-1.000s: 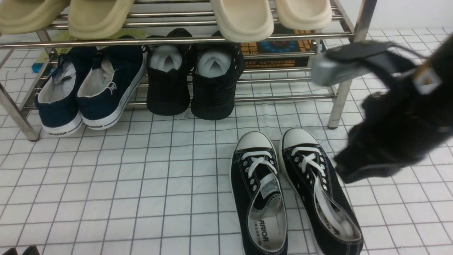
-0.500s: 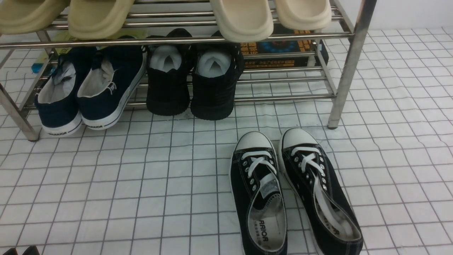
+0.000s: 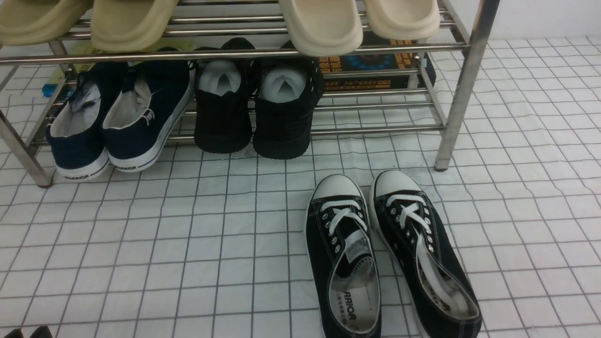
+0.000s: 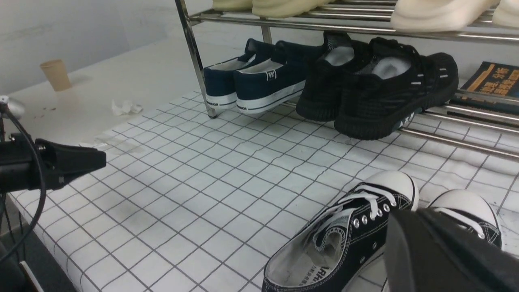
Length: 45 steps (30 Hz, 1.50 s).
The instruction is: Take the shoes off the shelf with your hand from the white checkered tablecloth.
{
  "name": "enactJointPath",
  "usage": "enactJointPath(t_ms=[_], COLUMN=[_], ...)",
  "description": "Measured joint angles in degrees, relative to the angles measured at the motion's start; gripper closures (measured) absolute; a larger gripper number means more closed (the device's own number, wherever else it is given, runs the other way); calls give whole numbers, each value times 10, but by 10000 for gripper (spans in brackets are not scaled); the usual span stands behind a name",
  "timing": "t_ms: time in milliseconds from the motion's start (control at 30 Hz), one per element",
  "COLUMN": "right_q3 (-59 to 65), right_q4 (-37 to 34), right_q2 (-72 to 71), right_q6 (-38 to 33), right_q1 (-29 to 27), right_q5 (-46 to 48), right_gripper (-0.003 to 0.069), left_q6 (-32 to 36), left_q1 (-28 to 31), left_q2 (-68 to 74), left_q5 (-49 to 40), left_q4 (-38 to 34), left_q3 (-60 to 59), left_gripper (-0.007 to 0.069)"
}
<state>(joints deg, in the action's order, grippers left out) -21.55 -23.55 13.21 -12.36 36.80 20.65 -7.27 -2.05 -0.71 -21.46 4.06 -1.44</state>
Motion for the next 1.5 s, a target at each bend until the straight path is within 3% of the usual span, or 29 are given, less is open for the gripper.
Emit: enactJointPath(t_ms=[400, 600, 733, 1000, 1133, 1233, 1500], right_q3=[14, 74, 119, 181, 205, 219, 221], right_q4=[1, 96, 157, 175, 177, 179, 197], right_q2=[0, -11, -50, -129, -138, -138, -138], right_q6=[-8, 9, 44, 57, 57, 59, 70], right_q1=[0, -30, -118, -281, -335, -366, -373], right_q5=[5, -19, -19, 43, 55, 36, 25], right_gripper=[659, 655, 648, 639, 633, 627, 626], left_q6=[0, 0, 0, 0, 0, 0, 0], left_q1=[0, 0, 0, 0, 0, 0, 0], left_q2=[0, 0, 0, 0, 0, 0, 0], left_q5=[0, 0, -1, -1, -1, -1, -1], left_q4=[0, 0, 0, 0, 0, 0, 0], left_q3=[0, 0, 0, 0, 0, 0, 0], left_gripper=[385, 385, 385, 385, 385, 385, 385])
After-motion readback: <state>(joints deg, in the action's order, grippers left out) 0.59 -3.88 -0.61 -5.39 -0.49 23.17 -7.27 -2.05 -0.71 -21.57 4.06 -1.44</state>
